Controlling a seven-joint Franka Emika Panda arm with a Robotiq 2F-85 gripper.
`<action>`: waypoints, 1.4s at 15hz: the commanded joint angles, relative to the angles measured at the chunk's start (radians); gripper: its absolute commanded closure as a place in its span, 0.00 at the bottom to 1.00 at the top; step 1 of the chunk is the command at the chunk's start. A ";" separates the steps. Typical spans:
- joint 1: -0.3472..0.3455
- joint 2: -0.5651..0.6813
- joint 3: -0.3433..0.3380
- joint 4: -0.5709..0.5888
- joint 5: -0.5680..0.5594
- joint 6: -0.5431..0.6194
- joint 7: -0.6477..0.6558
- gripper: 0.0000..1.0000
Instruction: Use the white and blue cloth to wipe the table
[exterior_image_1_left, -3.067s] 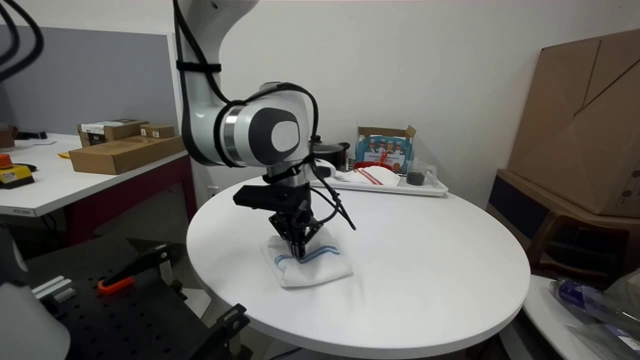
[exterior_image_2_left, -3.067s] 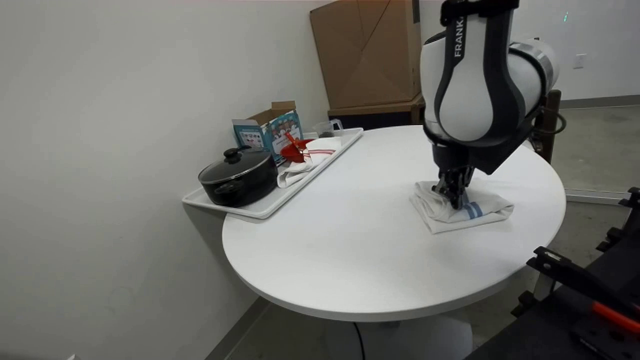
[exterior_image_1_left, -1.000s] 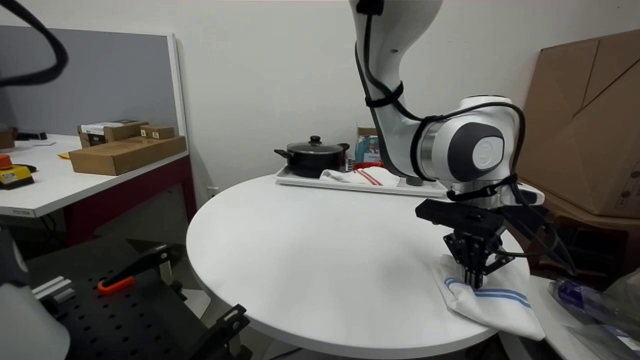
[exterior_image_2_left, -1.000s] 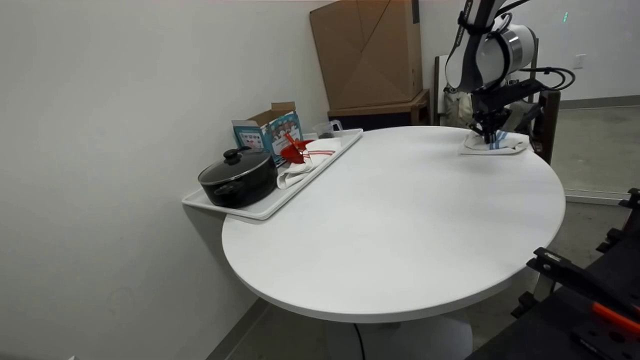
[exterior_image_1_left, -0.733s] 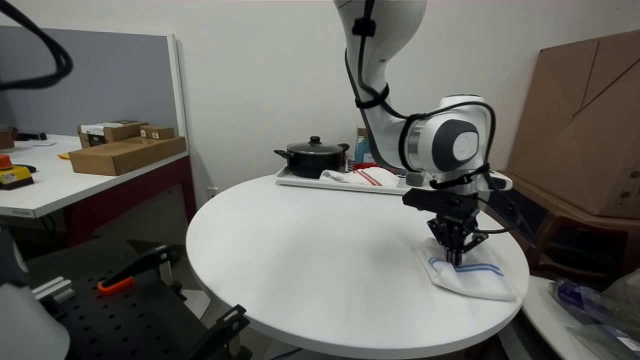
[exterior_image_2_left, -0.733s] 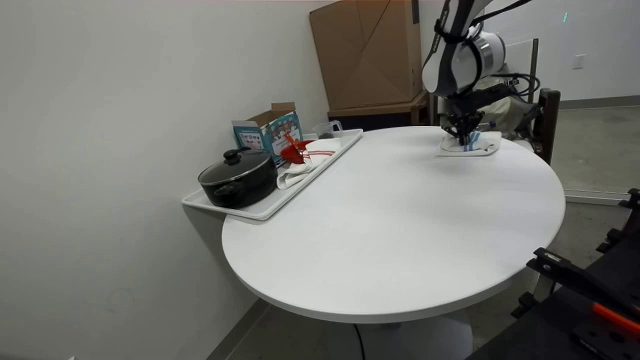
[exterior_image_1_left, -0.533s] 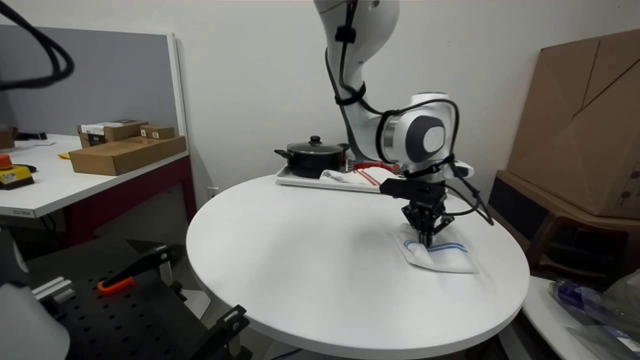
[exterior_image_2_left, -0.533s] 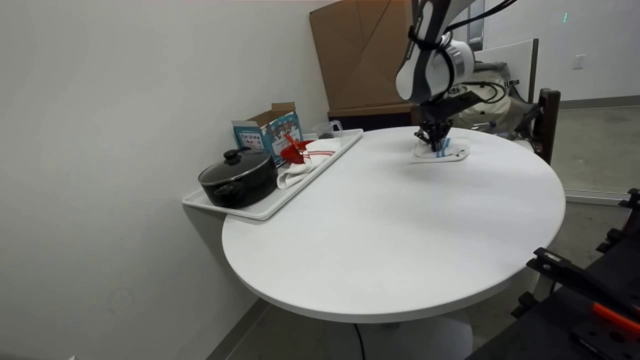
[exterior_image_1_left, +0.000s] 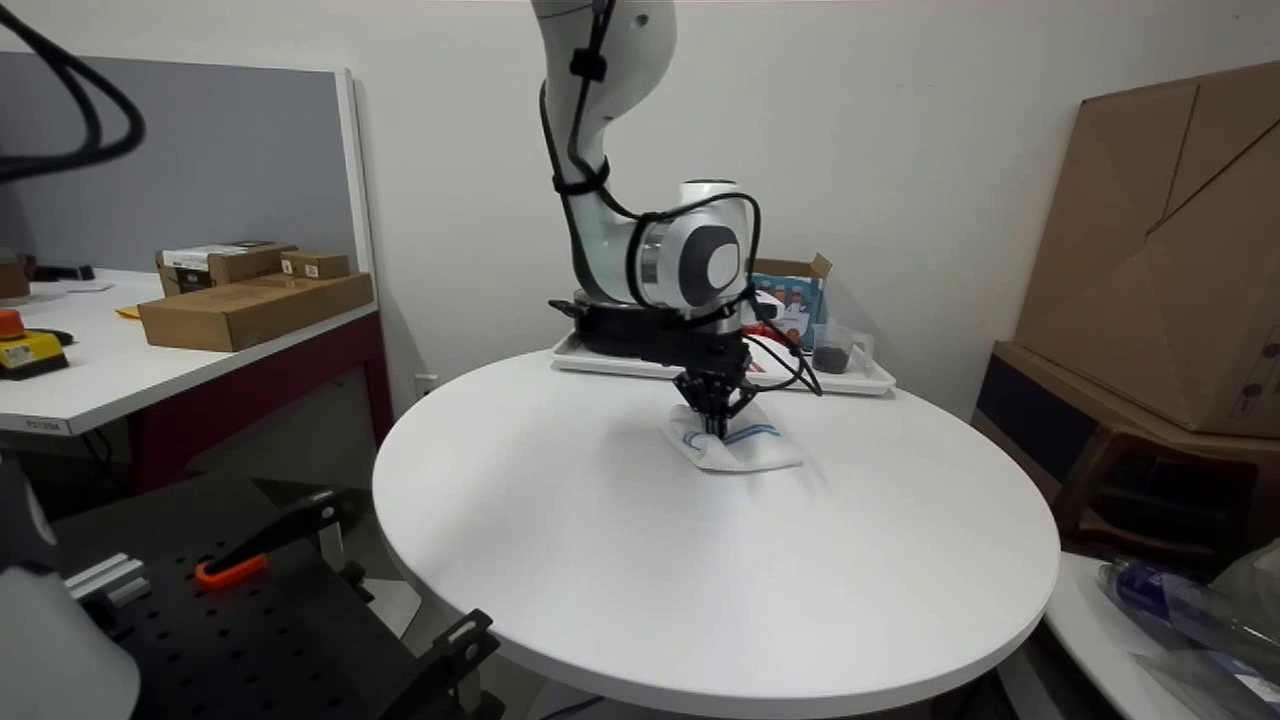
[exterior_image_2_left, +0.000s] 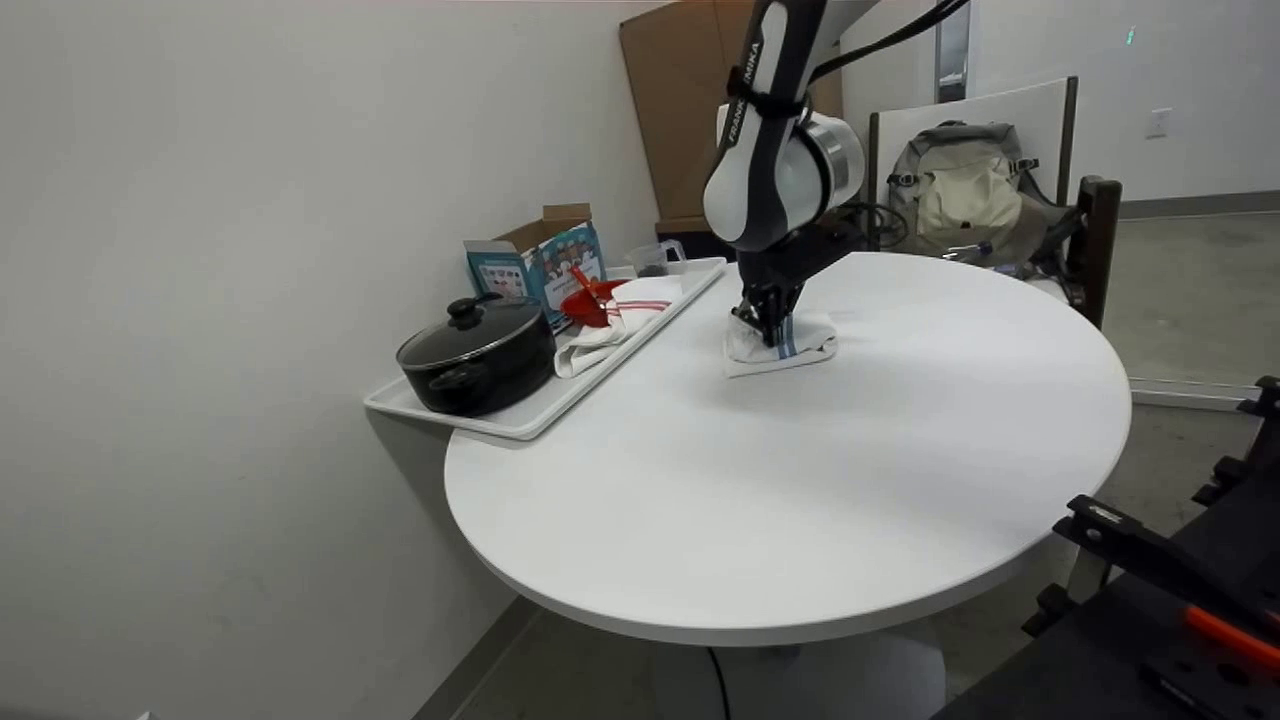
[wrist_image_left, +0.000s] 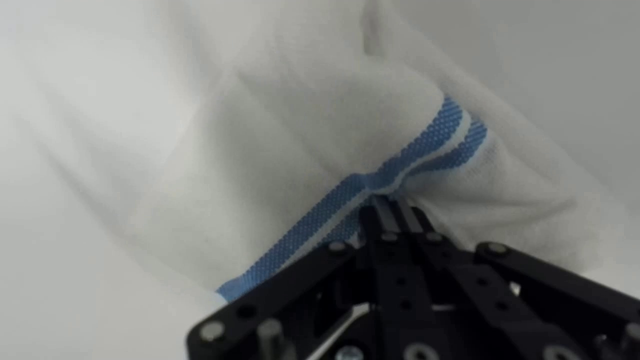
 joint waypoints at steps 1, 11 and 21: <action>-0.001 -0.077 0.079 -0.201 -0.006 0.093 -0.076 1.00; -0.084 -0.258 0.331 -0.615 0.014 0.200 -0.234 1.00; -0.199 -0.389 0.274 -0.819 0.010 0.194 -0.258 1.00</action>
